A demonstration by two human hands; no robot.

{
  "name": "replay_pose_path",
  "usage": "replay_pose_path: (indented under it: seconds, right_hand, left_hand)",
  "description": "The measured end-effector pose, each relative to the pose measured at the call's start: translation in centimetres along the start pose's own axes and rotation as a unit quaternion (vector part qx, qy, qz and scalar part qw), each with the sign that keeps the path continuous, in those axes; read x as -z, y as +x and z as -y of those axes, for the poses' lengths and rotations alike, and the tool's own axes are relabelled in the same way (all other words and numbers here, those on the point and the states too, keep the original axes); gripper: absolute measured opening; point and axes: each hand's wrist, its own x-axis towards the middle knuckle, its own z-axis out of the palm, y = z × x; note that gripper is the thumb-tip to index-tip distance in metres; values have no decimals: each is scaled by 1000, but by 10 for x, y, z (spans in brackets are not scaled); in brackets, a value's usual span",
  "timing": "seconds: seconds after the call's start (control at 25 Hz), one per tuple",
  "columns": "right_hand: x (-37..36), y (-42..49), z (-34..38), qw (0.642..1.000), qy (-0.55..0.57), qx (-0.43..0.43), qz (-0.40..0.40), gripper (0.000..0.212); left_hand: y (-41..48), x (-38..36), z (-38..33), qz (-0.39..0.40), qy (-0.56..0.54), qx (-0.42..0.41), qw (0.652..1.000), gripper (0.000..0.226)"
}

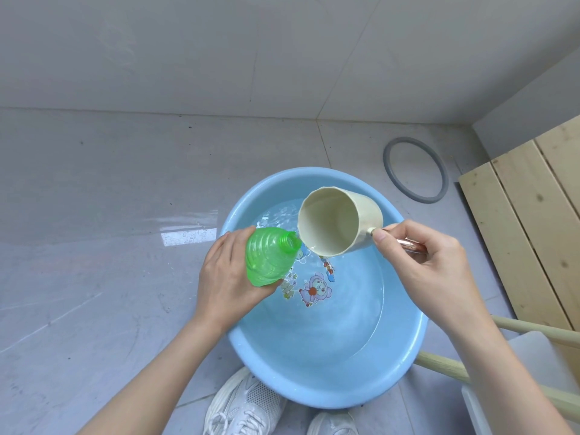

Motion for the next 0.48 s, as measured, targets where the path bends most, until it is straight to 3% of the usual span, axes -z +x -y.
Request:
replay_pose_path:
  seconds: [0.48]
  right_hand:
    - [-1,-1,6,1000,-11,6,-8,29]
  left_hand:
    - [0,-1,1,4,0,2,1000,80]
